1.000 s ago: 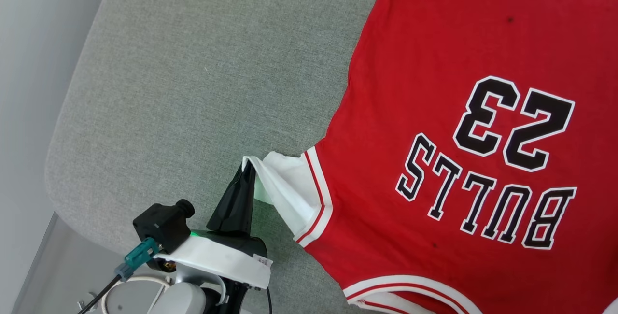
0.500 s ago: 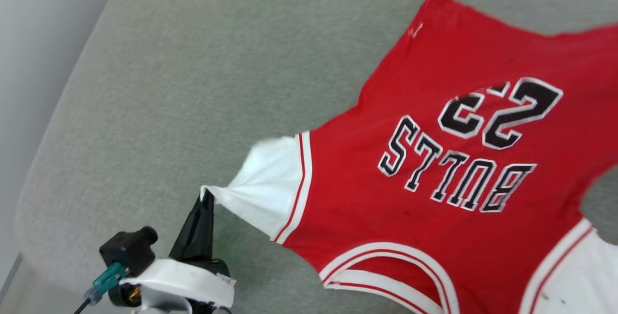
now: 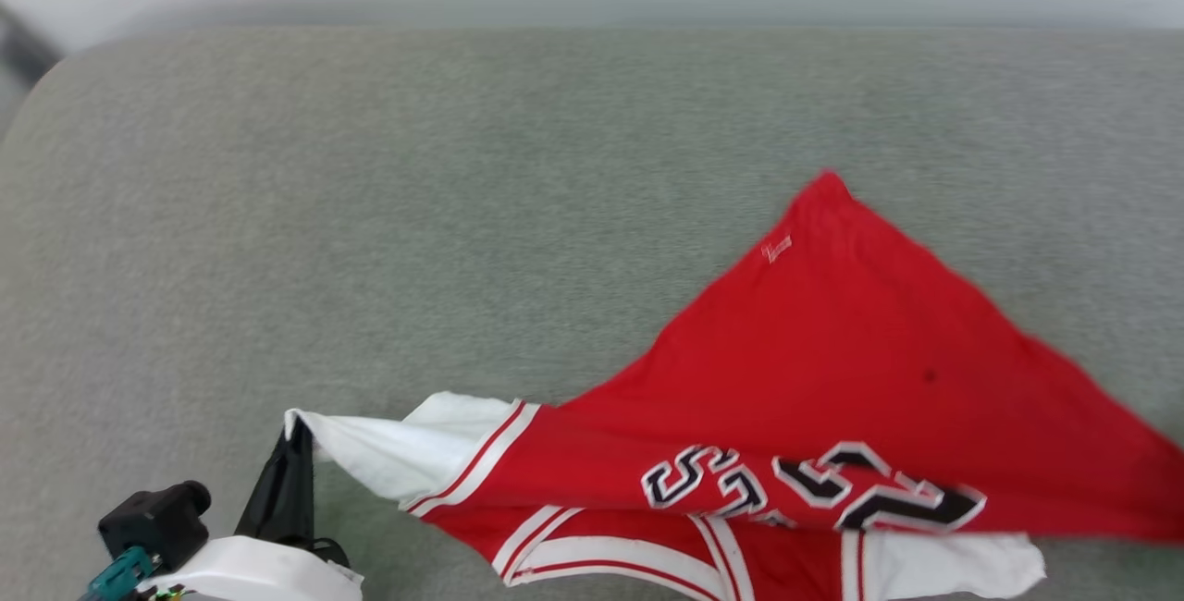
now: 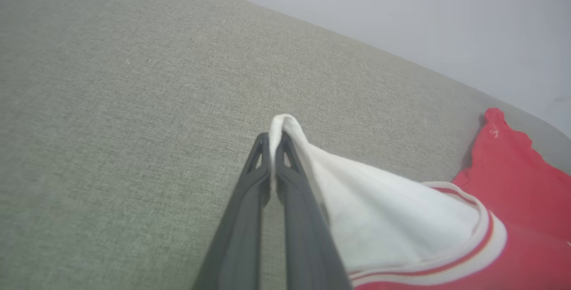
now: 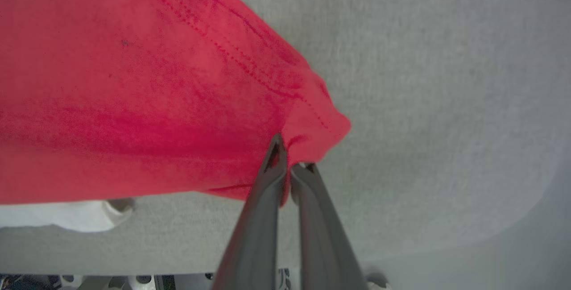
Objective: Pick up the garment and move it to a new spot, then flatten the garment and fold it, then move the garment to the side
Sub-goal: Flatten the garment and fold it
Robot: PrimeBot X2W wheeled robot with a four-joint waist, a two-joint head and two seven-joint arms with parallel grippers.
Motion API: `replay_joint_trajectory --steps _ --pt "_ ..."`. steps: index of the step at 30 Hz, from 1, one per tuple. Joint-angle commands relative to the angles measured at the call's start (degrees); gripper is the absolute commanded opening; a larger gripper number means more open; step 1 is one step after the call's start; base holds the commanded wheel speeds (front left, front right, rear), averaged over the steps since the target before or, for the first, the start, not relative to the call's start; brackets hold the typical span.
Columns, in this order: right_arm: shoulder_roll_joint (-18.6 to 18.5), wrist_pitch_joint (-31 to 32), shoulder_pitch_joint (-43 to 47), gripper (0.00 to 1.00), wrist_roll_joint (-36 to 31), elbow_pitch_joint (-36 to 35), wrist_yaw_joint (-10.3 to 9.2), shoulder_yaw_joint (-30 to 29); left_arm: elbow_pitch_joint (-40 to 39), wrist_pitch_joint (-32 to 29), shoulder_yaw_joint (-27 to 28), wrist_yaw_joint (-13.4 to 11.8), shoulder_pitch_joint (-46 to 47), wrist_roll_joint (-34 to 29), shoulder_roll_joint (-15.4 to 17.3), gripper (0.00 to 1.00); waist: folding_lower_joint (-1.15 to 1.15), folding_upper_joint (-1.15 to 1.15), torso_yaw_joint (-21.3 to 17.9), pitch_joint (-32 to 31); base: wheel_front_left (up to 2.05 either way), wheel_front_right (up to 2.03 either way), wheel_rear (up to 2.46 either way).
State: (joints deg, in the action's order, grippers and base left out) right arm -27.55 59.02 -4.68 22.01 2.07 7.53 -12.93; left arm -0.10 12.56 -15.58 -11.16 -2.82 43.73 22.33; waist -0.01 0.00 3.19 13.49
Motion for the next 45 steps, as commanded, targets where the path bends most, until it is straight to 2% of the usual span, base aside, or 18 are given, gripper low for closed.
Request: replay_joint_trajectory --steps 1,3,4,5,6,10,16,18,20,24,29,35,39,45 --pt "1.2 -0.1 2.5 0.0 0.4 0.4 -0.08 -0.9 -0.2 -0.1 0.7 -0.4 -0.5 0.3 0.6 0.0 0.01 0.0 -2.9 -1.7 0.0 0.0 0.0" --pt "3.1 -1.1 5.7 0.0 0.8 0.6 -0.08 -1.7 -0.3 -0.7 0.9 -0.6 -1.1 0.6 1.0 0.0 0.01 0.0 -3.6 -1.9 0.0 0.0 0.0" --pt "4.0 -1.5 7.2 0.11 1.3 1.0 -0.08 -1.7 -0.3 -0.8 1.0 -0.8 -1.4 0.8 1.2 0.0 0.01 0.0 -4.0 -1.9 0.0 0.0 0.0" --pt "4.9 -2.4 8.1 0.82 1.8 1.0 -0.08 -1.8 -0.3 -1.1 1.1 -0.9 -1.6 0.8 1.3 0.0 0.01 0.0 -4.2 -2.0 0.0 0.0 0.0" --pt "5.3 -3.9 8.6 1.0 2.1 0.5 -0.08 -1.6 -0.4 -1.1 1.1 -1.0 -1.7 1.0 1.3 0.0 0.01 0.0 -4.4 -2.0 0.0 0.0 0.0" --pt "5.5 -13.1 6.9 1.0 2.4 -1.1 -0.07 -1.5 -1.0 -1.6 1.2 -1.3 -1.8 1.2 1.6 0.0 0.01 0.0 -5.0 -1.7 0.0 0.0 0.0" --pt "5.8 -30.3 -2.5 1.0 2.0 -0.4 -0.07 -1.2 -2.1 -2.4 0.6 -1.2 -0.1 0.8 1.9 0.0 0.01 0.0 -4.4 0.1 0.0 0.0 0.0" --pt "5.9 -33.9 -6.7 1.0 2.5 0.7 -0.06 -0.1 -2.6 -2.7 0.1 -1.0 0.8 0.4 1.9 0.0 0.01 0.0 -3.7 1.1 0.0 0.0 0.0" --pt "6.0 -34.9 -10.1 1.0 3.4 2.6 -0.06 1.7 -2.9 -2.9 -0.4 -0.7 1.8 0.0 1.8 0.0 0.01 0.0 -2.8 2.2 0.0 0.0 0.0" --pt "4.4 -30.4 -17.9 1.0 4.6 6.1 -0.06 7.7 -3.7 -3.1 -2.0 0.0 4.2 -0.9 1.1 0.0 0.01 0.0 -0.9 4.6 0.0 0.0 0.0" --pt "3.1 -16.8 -26.3 1.0 5.5 8.7 -0.06 14.5 -3.9 -2.8 -3.8 0.8 6.7 -1.6 -0.1 0.0 0.01 0.0 1.4 6.9 0.0 0.0 0.0" --pt "4.0 -2.4 -32.1 1.0 4.0 10.8 -0.06 18.3 -3.0 -2.2 -5.8 2.1 9.5 -2.2 -1.9 0.0 0.01 0.0 4.6 9.7 0.0 0.0 0.0" --pt "3.9 3.2 -33.2 1.0 2.9 12.3 -0.06 20.2 -2.0 -1.7 -6.9 3.1 11.4 -2.4 -3.1 0.0 0.01 0.0 6.2 11.4 0.0 0.0 0.0" --pt "4.7 7.7 -31.4 1.0 2.9 16.3 -0.06 21.5 -0.3 -0.7 -7.7 4.1 13.0 -2.5 -4.4 0.0 0.01 0.0 7.3 12.8 0.0 0.0 0.0"
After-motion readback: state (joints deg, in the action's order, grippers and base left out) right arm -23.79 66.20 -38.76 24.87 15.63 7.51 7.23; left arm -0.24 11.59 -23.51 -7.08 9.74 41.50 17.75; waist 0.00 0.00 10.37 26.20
